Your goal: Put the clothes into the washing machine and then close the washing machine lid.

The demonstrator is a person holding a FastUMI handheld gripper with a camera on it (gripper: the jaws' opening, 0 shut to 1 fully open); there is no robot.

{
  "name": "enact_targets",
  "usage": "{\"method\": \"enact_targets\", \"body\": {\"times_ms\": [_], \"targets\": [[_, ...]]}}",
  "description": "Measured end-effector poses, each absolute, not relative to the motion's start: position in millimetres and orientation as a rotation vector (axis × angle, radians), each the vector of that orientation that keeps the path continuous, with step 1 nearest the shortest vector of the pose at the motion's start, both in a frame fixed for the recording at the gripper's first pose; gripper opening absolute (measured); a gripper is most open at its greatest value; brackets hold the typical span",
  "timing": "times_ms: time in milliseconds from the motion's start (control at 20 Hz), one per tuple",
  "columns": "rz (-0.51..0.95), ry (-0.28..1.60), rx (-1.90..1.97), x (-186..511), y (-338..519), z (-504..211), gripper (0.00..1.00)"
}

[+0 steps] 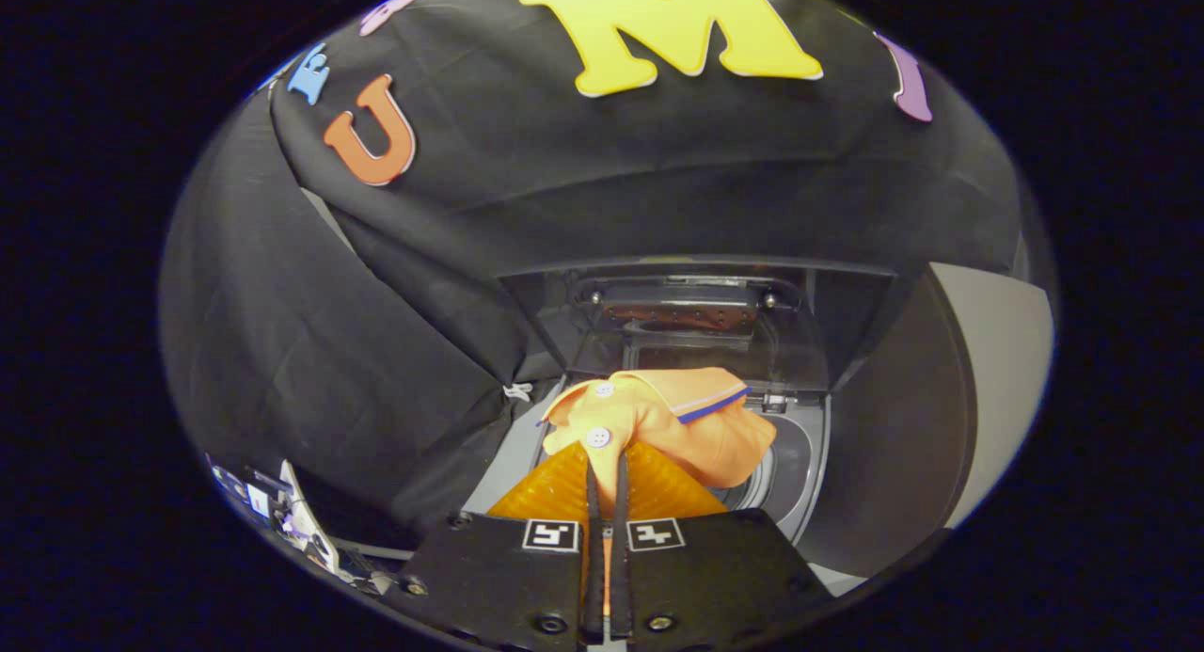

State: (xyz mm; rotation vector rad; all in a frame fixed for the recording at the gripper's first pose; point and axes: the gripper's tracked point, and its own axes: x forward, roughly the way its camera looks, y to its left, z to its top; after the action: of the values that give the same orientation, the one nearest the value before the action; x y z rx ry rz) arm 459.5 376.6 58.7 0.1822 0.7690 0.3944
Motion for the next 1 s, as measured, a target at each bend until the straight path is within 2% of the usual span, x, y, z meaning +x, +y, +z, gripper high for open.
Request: {"method": "enact_targets", "body": {"times_ms": [550, 1000], "targets": [[0.290, 0.949, 0.152, 499.2, 373.7, -46.3, 0.06], [0.250, 0.974, 0.129, 505.6, 378.9, -51.7, 0.06]]}}
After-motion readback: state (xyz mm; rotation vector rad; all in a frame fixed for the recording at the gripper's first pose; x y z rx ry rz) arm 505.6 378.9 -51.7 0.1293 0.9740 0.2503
